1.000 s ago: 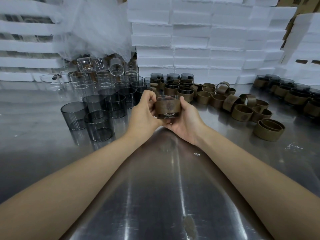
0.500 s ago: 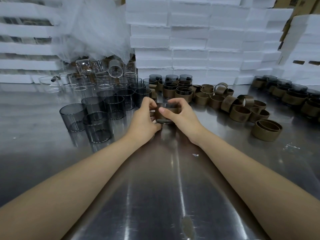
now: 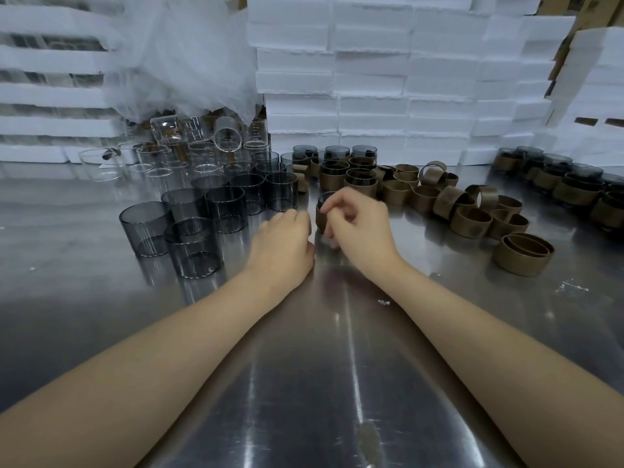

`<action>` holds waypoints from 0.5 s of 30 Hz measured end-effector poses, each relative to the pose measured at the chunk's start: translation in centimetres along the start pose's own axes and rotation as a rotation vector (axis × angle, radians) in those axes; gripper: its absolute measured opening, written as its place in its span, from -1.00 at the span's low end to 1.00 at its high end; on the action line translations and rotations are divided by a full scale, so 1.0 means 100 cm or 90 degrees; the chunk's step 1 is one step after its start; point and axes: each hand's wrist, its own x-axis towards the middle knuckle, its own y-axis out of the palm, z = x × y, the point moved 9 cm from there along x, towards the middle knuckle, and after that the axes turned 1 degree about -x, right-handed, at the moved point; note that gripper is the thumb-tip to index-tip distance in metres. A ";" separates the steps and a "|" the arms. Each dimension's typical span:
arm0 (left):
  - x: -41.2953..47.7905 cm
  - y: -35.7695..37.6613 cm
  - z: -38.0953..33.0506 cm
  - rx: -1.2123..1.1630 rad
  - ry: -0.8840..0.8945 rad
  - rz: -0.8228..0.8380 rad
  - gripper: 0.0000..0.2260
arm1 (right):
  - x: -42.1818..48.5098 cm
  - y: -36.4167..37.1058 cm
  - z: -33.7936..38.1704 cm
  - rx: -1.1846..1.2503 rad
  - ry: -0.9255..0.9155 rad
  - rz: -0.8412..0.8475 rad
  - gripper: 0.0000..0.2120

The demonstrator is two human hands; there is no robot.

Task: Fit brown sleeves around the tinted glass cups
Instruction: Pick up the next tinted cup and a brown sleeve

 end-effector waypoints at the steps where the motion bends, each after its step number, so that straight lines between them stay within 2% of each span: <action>1: 0.000 0.002 -0.003 0.086 0.006 0.016 -0.83 | -0.002 0.011 -0.004 -0.061 0.019 0.060 -0.81; 3: 0.001 0.006 -0.004 0.237 -0.015 0.058 -0.78 | -0.004 0.023 -0.012 -0.185 0.032 0.124 -0.81; 5: -0.001 0.009 -0.001 0.348 -0.056 0.099 -0.77 | -0.001 0.021 -0.019 -0.195 0.055 0.121 -0.81; 7: -0.006 0.009 0.004 0.421 -0.101 0.130 -0.74 | 0.002 0.019 -0.029 -0.169 0.095 0.138 -0.71; 10: -0.013 0.006 0.012 0.454 -0.162 0.166 -0.61 | 0.002 0.024 -0.043 -0.227 0.130 0.215 -0.52; 12: -0.015 0.005 0.017 0.443 -0.190 0.183 -0.55 | -0.001 0.030 -0.046 -0.306 0.114 0.265 -0.52; 15: -0.016 0.005 0.021 0.424 -0.204 0.184 -0.52 | -0.002 0.034 -0.040 -0.354 0.061 0.274 -0.61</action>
